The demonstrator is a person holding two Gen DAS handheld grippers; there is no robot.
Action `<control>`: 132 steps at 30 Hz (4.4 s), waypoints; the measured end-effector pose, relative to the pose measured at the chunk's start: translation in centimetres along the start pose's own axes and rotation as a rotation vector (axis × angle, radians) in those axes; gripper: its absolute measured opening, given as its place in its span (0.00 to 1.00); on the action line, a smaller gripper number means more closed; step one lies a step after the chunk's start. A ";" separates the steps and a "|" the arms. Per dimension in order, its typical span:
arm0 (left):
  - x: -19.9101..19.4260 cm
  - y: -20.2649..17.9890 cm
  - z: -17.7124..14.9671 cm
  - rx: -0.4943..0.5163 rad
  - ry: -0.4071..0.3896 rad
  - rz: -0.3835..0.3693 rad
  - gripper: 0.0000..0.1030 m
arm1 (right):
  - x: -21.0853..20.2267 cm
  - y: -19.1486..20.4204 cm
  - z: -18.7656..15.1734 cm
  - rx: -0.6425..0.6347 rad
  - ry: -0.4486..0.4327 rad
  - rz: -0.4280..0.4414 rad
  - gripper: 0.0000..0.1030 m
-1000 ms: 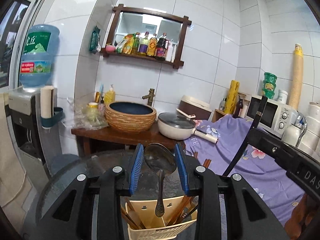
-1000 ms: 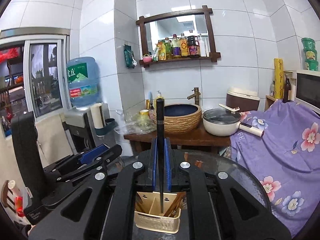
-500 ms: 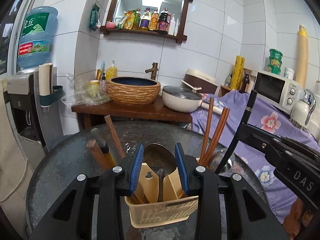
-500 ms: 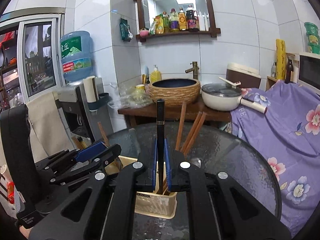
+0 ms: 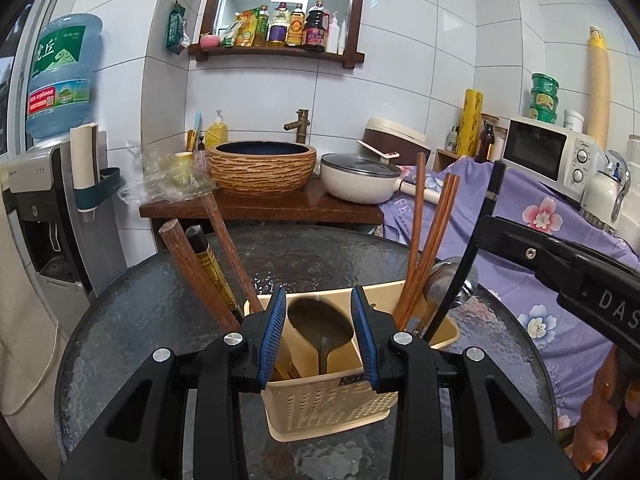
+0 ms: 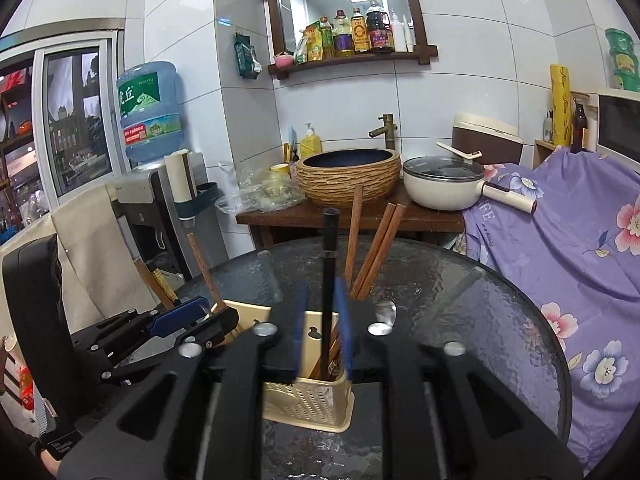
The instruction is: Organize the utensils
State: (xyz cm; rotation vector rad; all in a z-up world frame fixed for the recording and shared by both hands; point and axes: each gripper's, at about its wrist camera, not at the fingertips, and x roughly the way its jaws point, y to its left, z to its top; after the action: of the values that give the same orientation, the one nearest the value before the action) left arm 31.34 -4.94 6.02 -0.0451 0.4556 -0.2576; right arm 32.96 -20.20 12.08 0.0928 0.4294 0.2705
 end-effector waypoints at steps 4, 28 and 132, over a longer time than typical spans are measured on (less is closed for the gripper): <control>-2.2 -0.2 0.4 -0.007 -0.067 -0.009 0.60 | -2.0 -0.2 0.1 0.002 -0.084 0.011 0.57; -18.2 0.8 -16.3 -0.007 -0.204 0.152 0.94 | -17.8 7.2 -21.1 -0.181 -0.273 -0.158 0.94; -22.1 0.6 -19.3 0.030 -0.207 0.212 0.94 | -20.8 7.0 -23.9 -0.099 -0.190 -0.096 0.94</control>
State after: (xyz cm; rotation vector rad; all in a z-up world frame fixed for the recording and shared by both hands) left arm 3.84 1.60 -1.83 0.0061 0.2477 -0.0503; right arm 2.98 -18.54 -0.22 0.0003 0.2299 0.1862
